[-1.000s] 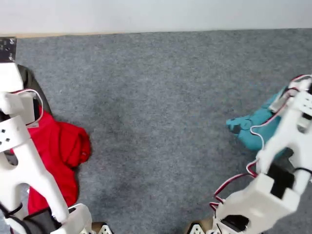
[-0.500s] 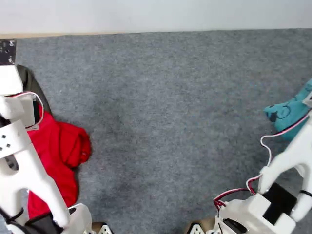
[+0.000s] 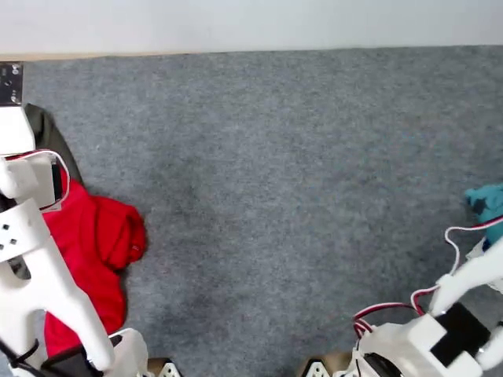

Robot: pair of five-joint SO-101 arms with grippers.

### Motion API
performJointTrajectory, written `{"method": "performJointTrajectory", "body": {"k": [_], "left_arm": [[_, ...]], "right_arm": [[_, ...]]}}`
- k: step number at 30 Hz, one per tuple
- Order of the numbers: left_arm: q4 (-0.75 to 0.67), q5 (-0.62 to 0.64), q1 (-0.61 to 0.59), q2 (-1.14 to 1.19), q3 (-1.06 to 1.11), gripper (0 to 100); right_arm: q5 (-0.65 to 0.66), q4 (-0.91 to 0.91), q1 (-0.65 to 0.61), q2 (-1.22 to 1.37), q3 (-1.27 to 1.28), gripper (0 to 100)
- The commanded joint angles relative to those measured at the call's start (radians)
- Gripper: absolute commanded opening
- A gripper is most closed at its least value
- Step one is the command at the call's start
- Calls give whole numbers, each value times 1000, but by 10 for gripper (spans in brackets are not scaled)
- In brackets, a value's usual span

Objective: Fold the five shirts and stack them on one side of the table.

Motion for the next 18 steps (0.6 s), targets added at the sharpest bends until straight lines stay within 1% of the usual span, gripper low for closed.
{"method": "performJointTrajectory", "body": {"k": [1, 12, 18], "left_arm": [[21, 0, -2, -37, -4, 2], [21, 0, -2, -37, -4, 2], [21, 0, -2, -37, -4, 2]], "right_arm": [[25, -25, 36, 2, -18, 9], [115, -28, 111, 30, -15, 9], [180, -157, 170, 168, -18, 9]]}}
